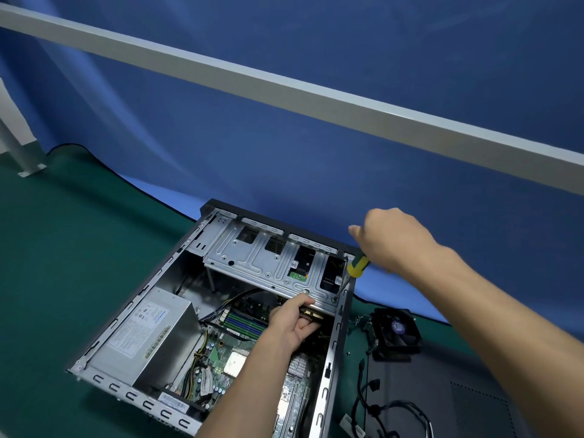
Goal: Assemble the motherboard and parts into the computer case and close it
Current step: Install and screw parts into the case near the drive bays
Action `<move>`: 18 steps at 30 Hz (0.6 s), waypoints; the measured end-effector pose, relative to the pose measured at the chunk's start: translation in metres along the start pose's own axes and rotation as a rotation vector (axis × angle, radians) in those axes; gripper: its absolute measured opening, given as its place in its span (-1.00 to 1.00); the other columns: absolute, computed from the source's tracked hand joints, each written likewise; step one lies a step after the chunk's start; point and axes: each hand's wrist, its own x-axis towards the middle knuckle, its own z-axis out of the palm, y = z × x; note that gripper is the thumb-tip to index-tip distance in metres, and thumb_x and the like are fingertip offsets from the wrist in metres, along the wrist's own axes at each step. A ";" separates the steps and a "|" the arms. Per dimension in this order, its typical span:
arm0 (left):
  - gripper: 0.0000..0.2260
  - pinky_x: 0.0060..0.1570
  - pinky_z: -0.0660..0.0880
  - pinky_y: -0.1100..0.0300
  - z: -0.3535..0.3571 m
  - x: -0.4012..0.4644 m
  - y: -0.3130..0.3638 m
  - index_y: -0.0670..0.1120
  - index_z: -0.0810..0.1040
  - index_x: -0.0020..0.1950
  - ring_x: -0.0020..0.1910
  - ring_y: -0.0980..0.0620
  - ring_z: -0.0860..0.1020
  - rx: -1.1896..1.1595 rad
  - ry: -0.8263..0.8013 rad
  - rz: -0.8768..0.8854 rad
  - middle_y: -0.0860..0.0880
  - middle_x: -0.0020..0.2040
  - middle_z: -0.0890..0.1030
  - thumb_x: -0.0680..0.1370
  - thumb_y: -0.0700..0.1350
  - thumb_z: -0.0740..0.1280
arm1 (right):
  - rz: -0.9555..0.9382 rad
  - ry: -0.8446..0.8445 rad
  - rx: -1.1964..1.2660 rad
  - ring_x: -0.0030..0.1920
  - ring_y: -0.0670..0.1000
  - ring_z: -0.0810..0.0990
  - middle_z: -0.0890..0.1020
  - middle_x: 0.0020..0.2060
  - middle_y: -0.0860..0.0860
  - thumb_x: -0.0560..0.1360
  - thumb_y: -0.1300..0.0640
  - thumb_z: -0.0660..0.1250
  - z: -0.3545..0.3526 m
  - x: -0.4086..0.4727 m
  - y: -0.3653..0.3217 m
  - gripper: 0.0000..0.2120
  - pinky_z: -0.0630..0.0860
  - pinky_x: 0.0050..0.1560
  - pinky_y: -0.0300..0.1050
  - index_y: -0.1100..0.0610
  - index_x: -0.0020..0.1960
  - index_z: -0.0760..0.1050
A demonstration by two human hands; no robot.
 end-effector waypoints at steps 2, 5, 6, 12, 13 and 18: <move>-0.85 -0.46 0.59 0.07 0.000 0.000 0.001 -0.25 0.46 -0.06 -0.36 -0.11 0.62 0.001 0.000 0.003 -0.24 -0.30 0.62 0.42 -0.39 0.36 | -0.010 -0.085 0.044 -0.43 0.04 0.47 0.50 -0.26 0.10 0.60 0.04 0.17 -0.002 0.000 -0.002 -0.82 0.39 -0.42 -0.13 0.14 0.00 0.25; -0.88 -0.46 0.59 0.07 0.000 0.002 0.000 -0.27 0.48 -0.08 -0.41 -0.10 0.63 0.003 -0.002 0.005 -0.24 -0.31 0.63 0.43 -0.39 0.35 | -0.026 -0.101 0.056 -0.50 0.04 0.48 0.53 -0.32 0.11 0.59 0.12 0.16 0.000 -0.001 -0.005 -0.88 0.40 -0.43 -0.17 0.16 -0.06 0.26; -0.88 -0.46 0.59 0.07 0.000 0.001 -0.001 -0.27 0.49 -0.08 -0.42 -0.10 0.63 0.001 -0.006 0.006 -0.25 -0.32 0.63 0.43 -0.39 0.35 | -0.026 -0.046 0.034 -0.49 0.04 0.45 0.49 -0.37 0.09 0.61 0.07 0.16 0.001 -0.001 -0.005 -0.79 0.35 -0.46 -0.18 0.17 -0.13 0.27; -0.90 -0.47 0.58 0.07 0.000 0.000 0.000 -0.28 0.48 -0.09 -0.43 -0.10 0.63 -0.008 -0.011 0.010 -0.25 -0.33 0.63 0.44 -0.39 0.35 | -0.035 -0.066 0.037 -0.52 0.05 0.47 0.54 -0.38 0.11 0.60 0.11 0.14 0.001 -0.003 -0.008 -0.81 0.38 -0.45 -0.19 0.17 -0.15 0.28; -0.90 -0.46 0.59 0.06 0.000 0.000 0.000 -0.27 0.48 -0.09 -0.42 -0.10 0.63 -0.008 -0.012 0.010 -0.25 -0.32 0.63 0.44 -0.39 0.35 | -0.030 -0.025 0.014 -0.51 0.05 0.44 0.51 -0.40 0.10 0.62 0.06 0.13 0.001 -0.002 -0.007 -0.72 0.33 -0.45 -0.20 0.17 -0.22 0.27; -0.83 -0.45 0.59 0.07 0.000 -0.001 0.000 -0.27 0.47 -0.01 -0.41 -0.10 0.64 0.002 -0.013 0.012 -0.24 -0.31 0.64 0.43 -0.39 0.35 | -0.023 -0.095 0.049 -0.55 0.04 0.51 0.56 -0.41 0.10 0.61 0.07 0.12 0.002 -0.001 -0.005 -0.81 0.41 -0.43 -0.19 0.16 -0.12 0.28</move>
